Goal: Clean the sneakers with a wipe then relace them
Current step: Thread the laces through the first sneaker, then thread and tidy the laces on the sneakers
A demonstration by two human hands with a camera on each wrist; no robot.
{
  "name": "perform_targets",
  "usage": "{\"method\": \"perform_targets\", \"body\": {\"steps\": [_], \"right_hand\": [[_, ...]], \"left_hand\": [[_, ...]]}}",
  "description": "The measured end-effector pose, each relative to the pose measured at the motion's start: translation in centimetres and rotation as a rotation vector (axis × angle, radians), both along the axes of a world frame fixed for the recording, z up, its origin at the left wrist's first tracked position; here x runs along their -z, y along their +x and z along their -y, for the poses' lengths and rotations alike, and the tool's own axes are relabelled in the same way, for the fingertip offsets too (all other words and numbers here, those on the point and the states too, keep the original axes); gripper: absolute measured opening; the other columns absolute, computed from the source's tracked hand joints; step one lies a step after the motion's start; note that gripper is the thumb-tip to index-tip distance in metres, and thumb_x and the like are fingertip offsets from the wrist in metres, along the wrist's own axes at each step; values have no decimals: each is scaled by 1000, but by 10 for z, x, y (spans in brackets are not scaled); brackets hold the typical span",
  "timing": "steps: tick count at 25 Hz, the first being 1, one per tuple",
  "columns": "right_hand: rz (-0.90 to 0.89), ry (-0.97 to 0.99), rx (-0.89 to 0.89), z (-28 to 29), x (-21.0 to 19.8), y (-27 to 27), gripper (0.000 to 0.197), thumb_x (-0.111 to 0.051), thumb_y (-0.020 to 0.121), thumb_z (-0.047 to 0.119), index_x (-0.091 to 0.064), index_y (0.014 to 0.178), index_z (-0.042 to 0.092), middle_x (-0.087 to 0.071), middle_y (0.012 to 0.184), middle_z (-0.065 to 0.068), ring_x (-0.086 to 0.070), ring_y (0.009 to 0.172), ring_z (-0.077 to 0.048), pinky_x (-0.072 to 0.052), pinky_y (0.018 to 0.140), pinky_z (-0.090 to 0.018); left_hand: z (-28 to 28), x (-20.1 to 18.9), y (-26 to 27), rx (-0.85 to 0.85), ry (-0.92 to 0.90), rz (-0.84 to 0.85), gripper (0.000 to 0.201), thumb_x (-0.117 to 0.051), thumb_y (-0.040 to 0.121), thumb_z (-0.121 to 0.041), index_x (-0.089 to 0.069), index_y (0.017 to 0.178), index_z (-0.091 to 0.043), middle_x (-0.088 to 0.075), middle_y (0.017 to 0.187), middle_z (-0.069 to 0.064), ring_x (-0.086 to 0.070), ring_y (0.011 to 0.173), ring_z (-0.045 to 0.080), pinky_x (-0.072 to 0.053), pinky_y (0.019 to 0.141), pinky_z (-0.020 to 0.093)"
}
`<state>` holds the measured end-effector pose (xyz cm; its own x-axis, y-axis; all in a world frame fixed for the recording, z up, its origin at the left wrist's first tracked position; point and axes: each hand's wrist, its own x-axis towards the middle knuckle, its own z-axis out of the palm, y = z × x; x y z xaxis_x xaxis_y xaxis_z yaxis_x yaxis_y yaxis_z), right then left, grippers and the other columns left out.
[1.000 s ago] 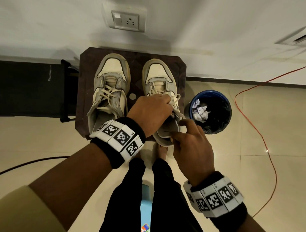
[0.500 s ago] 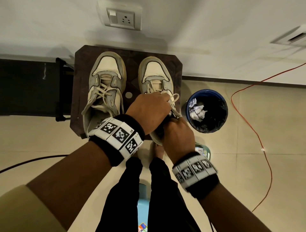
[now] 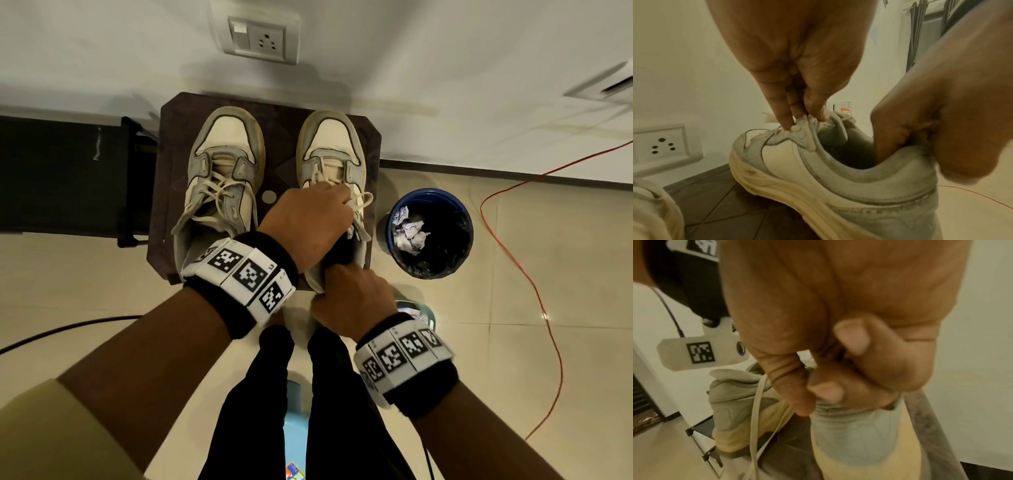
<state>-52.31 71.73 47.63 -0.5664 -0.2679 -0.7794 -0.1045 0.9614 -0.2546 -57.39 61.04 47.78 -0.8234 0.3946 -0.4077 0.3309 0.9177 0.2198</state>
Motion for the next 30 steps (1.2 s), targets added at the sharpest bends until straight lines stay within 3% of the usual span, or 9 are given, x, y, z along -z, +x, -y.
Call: {"method": "perform_targets", "body": {"steps": [2, 4, 8, 12, 17, 21, 25, 30], "right_hand": [[0, 41, -13, 0, 11, -3, 24, -49, 84, 33, -60, 93, 14, -64, 96, -8, -61, 85, -30, -39, 66, -29], [-21, 50, -54, 8, 14, -1, 31, -46, 90, 40, -61, 99, 14, -64, 93, -4, -60, 82, -26, -41, 66, -29], [-181, -58, -30, 12, 6, 6, 36, -46, 92, 42, -50, 117, 16, -62, 102, -7, -63, 90, -33, -37, 64, -31], [-61, -54, 16, 14, 10, 2, 29, -46, 92, 34, -55, 112, 14, -64, 105, -9, -62, 95, -32, -38, 67, -31], [108, 63, -47, 20, 11, -5, 28, -43, 95, 30, -59, 112, 15, -62, 116, -6, -60, 107, -26, -46, 84, -33], [-61, 25, -104, 8, 15, -9, 22, -44, 92, 24, -63, 101, 16, -65, 107, -6, -63, 99, -27, -46, 75, -31], [-213, 33, 23, -2, 17, 9, 19, -47, 89, 23, -57, 105, 20, -66, 103, -4, -65, 93, -30, -48, 72, -33], [-351, -89, 229, 6, 31, 0, 22, -57, 86, 32, -63, 104, 21, -62, 108, -5, -61, 91, -34, -47, 71, -36]], "left_hand": [[-1, 1, 2, -32, 26, 16, 28, -49, 94, -13, -56, 121, -14, -46, 130, 4, -48, 115, 23, -44, 78, 34], [3, 4, 3, -97, 61, 33, 27, -50, 93, -12, -57, 119, -14, -45, 130, 4, -47, 116, 23, -45, 80, 35], [10, 16, 8, -305, 252, -1, 23, -57, 87, -6, -63, 109, -11, -50, 123, 6, -53, 108, 26, -50, 80, 38], [10, 28, 20, -452, 383, -45, 16, -65, 83, -2, -68, 98, -8, -53, 119, 4, -55, 102, 22, -52, 78, 33], [-3, 35, 29, -516, 386, 14, 18, -60, 85, -1, -70, 100, -5, -52, 123, 5, -58, 102, 24, -53, 80, 37], [-8, 29, 24, -533, 476, -47, 17, -60, 85, 2, -70, 97, -6, -52, 128, 4, -59, 107, 24, -52, 83, 31], [-9, 24, 45, -619, 646, -109, 16, -59, 86, -2, -69, 95, -8, -54, 126, 8, -57, 113, 24, -49, 91, 30], [32, 14, 84, -758, 609, -249, 15, -56, 89, -11, -67, 99, -14, -60, 105, 3, -61, 92, 18, -53, 74, 32]]}}
